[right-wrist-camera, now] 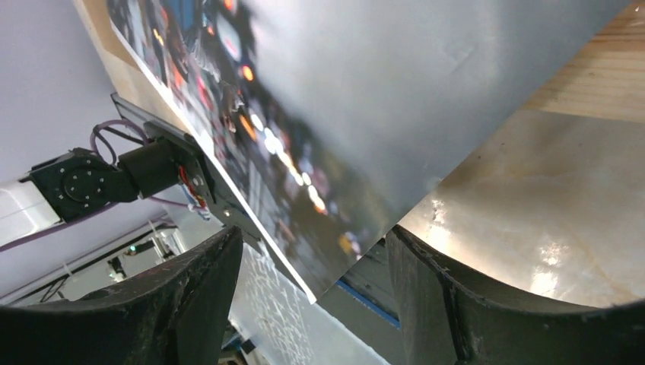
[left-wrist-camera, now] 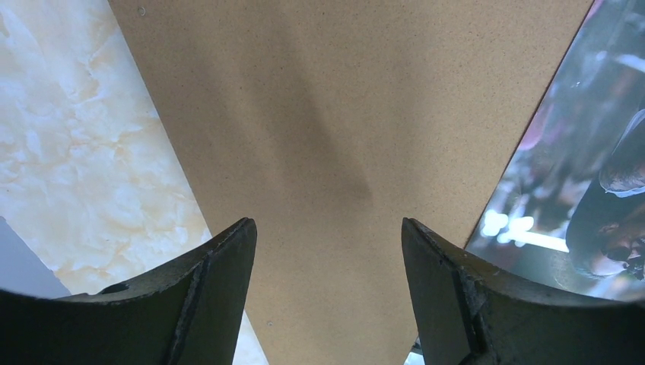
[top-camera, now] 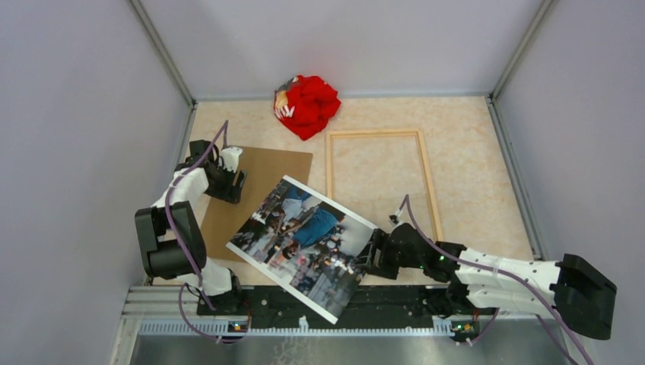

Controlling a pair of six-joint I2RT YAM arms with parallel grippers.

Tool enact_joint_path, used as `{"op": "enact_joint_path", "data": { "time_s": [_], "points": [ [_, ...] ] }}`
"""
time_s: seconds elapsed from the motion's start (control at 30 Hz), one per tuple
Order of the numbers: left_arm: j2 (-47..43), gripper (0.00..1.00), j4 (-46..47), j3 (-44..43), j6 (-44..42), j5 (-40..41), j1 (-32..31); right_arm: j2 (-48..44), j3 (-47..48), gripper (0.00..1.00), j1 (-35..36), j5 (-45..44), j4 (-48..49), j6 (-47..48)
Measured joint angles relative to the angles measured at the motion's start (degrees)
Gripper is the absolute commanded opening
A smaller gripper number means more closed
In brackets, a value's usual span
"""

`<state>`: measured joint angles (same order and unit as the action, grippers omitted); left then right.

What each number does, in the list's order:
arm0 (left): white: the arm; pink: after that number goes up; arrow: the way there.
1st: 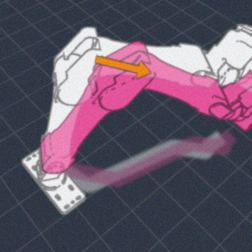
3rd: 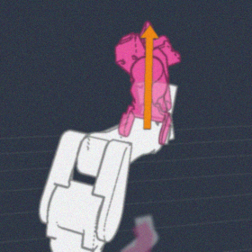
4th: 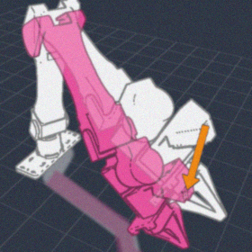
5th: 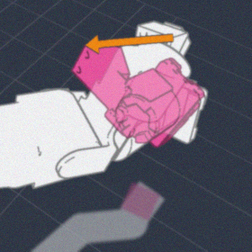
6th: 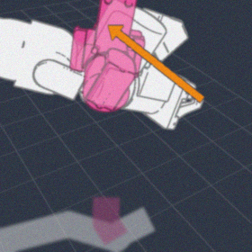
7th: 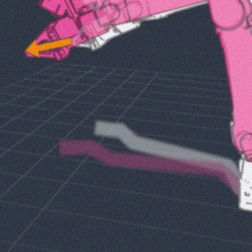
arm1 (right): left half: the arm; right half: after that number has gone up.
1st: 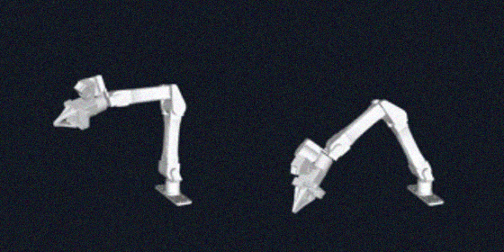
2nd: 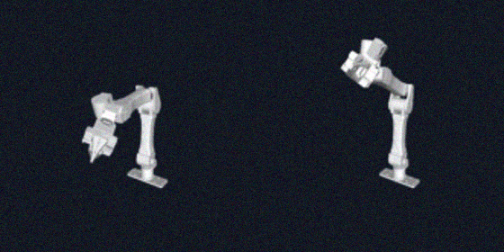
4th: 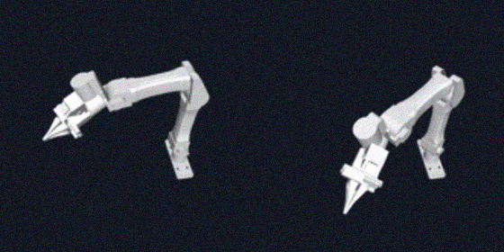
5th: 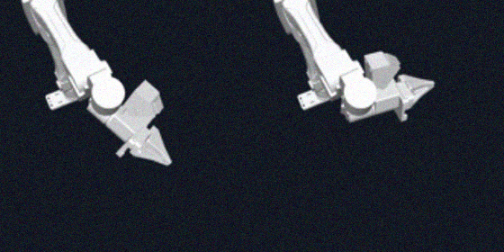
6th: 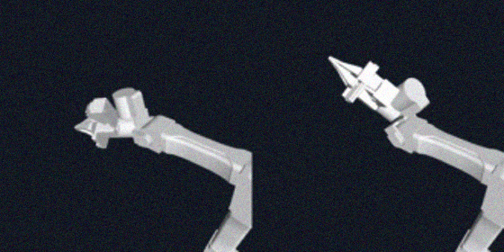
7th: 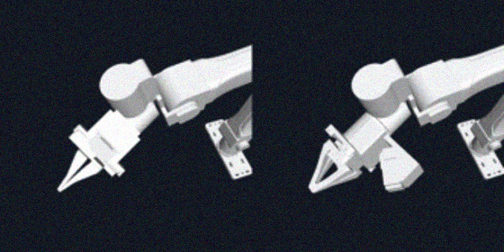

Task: Put the photo into the frame
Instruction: Pick up the photo at the center of the board.

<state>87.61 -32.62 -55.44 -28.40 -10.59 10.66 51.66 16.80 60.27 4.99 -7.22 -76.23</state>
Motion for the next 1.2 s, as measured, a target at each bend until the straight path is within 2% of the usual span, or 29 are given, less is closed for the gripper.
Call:
{"op": "enact_joint_path", "data": {
  "time_s": [0.2,0.37,0.47,0.6,0.7,0.77,0.87,1.0,1.2],
  "points": [
    [0.0,0.77,-0.68,-0.44,-0.02,-0.04,0.0,2.71,-6.29,0.65,0.13,-0.59,10.05,-4.2],
    [0.0,0.77,-1.07,-1.38,-0.02,-0.02,0.0,6.38,-7.19,0.54,0.76,-1.77,16.81,-5.9],
    [-0.13,0.77,-1.22,-1.46,-0.04,0.0,0.0,6.1,-8.59,0.42,1.29,-4.13,18.93,-6.71],
    [-0.81,0.77,-1.64,-1.46,-0.07,0.2,0.0,3.58,-10.1,0.12,1.88,-7.96,20.48,-7.65],
    [-1.33,0.77,-1.73,-1.46,-0.09,0.57,0.0,-0.39,-9.57,0.0,1.99,-10.01,19.5,-6.75],
    [-1.51,0.77,-1.77,-1.46,-0.09,0.96,0.0,-3.67,-6.95,0.0,2.08,-11.72,15.65,-4.61],
    [-1.64,0.78,-1.9,-1.46,-0.04,1.55,0.0,-6.29,2.8,0.0,2.16,-14.8,6.32,1.64],
    [-1.64,0.79,-2.25,-1.62,0.17,2.75,0.02,-4.15,23.87,0.0,0.07,-17.77,-5.33,14.47],
    [-2.1,0.79,-2.75,-2.75,0.44,3.17,0.02,11.37,62.79,0.0,-4.57,-26.88,-24.13,38.84]
  ]
}}
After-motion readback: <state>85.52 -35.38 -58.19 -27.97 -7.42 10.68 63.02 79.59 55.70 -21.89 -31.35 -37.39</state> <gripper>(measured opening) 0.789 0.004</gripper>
